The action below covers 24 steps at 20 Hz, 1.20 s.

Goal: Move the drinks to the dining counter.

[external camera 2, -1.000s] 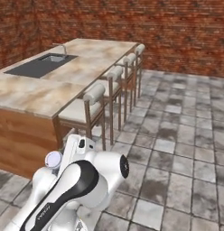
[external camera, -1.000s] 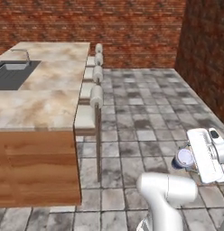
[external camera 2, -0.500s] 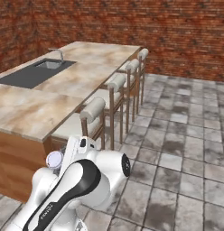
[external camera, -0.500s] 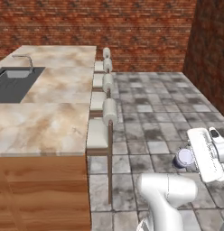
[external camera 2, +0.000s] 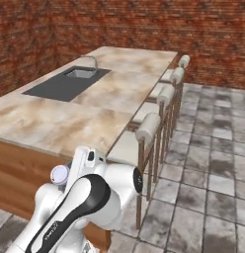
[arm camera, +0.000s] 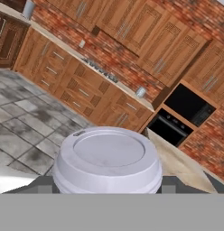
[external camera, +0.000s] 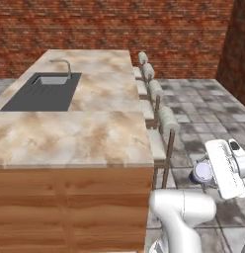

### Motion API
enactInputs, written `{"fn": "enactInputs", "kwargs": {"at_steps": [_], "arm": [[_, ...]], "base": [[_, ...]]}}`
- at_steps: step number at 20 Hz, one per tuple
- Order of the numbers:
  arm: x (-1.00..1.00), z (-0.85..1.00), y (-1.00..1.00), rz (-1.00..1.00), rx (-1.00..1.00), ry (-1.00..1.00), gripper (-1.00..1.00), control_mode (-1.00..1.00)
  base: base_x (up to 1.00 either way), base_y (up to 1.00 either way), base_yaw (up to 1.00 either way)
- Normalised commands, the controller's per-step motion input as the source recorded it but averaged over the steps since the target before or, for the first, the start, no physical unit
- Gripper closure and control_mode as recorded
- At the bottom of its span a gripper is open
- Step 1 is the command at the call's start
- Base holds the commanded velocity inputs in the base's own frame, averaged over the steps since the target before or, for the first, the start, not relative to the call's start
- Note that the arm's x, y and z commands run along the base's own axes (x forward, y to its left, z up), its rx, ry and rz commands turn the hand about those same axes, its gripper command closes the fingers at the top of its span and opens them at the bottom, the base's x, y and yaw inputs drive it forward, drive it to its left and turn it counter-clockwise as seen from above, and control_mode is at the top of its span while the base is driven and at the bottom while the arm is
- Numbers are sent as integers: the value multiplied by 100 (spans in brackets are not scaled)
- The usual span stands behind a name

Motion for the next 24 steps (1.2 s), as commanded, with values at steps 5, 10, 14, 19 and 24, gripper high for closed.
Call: {"fn": "enactInputs", "kwargs": {"at_steps": [5, 10, 14, 19, 24], "arm": [[0, 0, 0, 0, 0, 0, 100, 100], [0, 0, 0, 0, 0, 0, 100, 100], [0, 0, 0, 0, 0, 0, 100, 100], [0, 0, 0, 0, 0, 0, 100, 100], [0, 0, 0, 0, 0, 0, 100, 100]], "base": [[0, 94, 0], [26, 52, 0], [43, 10, 0], [73, 0, 0], [97, 0, 0]]}}
